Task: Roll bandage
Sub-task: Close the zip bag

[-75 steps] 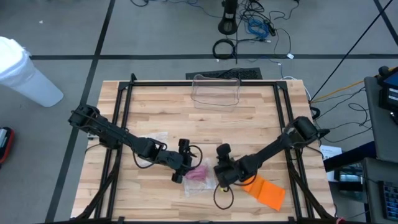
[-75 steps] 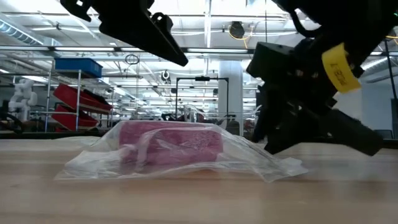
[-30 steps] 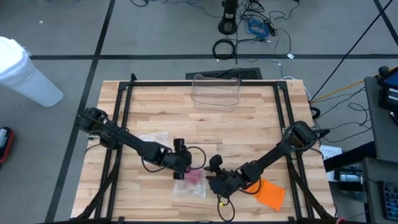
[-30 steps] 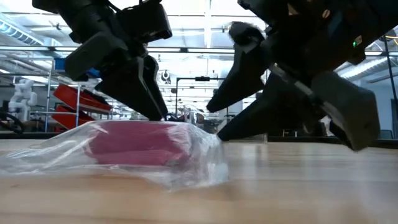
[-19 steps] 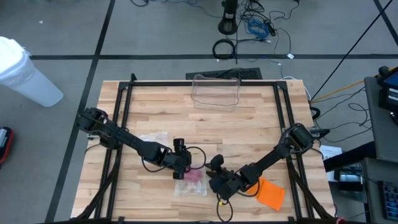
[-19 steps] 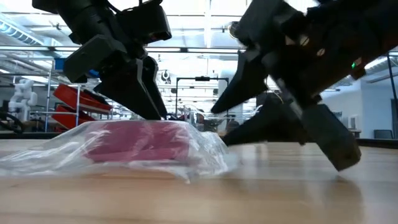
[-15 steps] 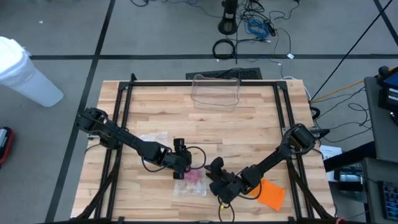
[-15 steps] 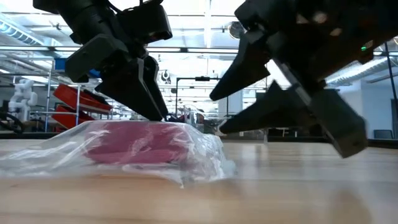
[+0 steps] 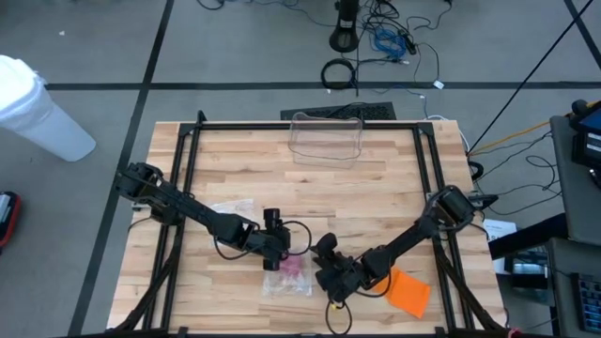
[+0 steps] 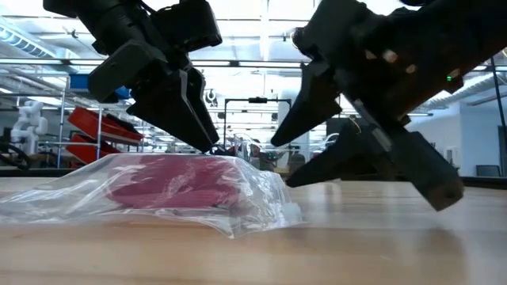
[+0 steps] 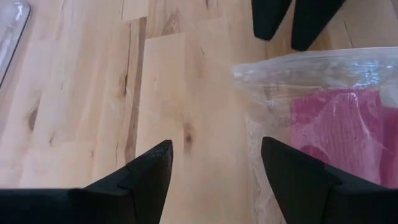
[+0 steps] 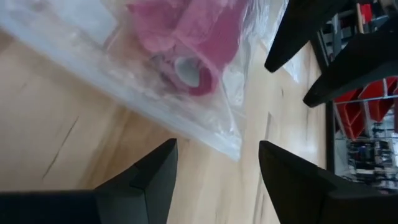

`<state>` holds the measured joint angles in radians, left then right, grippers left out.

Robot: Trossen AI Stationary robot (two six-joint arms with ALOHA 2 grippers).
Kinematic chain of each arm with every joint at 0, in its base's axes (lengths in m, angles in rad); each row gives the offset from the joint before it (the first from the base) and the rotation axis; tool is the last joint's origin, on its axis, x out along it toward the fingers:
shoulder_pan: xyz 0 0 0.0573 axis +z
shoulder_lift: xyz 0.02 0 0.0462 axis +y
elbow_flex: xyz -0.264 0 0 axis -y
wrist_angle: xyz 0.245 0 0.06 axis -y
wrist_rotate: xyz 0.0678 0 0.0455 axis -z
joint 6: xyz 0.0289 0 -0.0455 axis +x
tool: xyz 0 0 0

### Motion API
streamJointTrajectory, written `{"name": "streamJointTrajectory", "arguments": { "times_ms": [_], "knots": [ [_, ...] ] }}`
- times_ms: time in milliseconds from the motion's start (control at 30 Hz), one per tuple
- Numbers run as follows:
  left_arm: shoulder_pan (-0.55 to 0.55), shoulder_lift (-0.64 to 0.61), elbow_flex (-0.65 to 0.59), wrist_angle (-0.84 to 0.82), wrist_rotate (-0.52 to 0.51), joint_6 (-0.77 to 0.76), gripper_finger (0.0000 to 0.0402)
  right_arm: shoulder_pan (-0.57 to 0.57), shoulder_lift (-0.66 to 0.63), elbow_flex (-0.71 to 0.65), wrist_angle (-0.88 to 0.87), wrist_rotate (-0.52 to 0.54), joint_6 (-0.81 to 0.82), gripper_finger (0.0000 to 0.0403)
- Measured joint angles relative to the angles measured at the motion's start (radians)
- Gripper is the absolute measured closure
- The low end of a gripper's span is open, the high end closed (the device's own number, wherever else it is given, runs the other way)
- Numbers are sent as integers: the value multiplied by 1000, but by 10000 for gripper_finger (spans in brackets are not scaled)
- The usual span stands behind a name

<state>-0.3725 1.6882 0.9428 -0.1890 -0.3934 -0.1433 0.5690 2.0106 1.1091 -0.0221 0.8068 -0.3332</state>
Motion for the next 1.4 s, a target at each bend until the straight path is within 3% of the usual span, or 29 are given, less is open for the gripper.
{"name": "streamJointTrajectory", "arguments": {
  "times_ms": [233, 500, 700, 1100, 1400],
  "knots": [
    [-15, -12, 22, -86, 103, -6, 149, 0, 0, 0, 4, -34, 17, 193],
    [-40, -50, 29, -119, 109, -11, 149, -6, 0, 0, 2, -64, 60, 193],
    [-43, -45, 29, -159, 220, -79, 149, -7, 0, 0, 3, -148, 64, 193],
    [-41, 3, 28, -157, 150, -79, 149, -33, 2, 0, 178, -179, -4, 193],
    [-21, 3, 27, -154, 120, -57, 149, -33, 2, 0, 156, -154, 4, 218]
  ]
}}
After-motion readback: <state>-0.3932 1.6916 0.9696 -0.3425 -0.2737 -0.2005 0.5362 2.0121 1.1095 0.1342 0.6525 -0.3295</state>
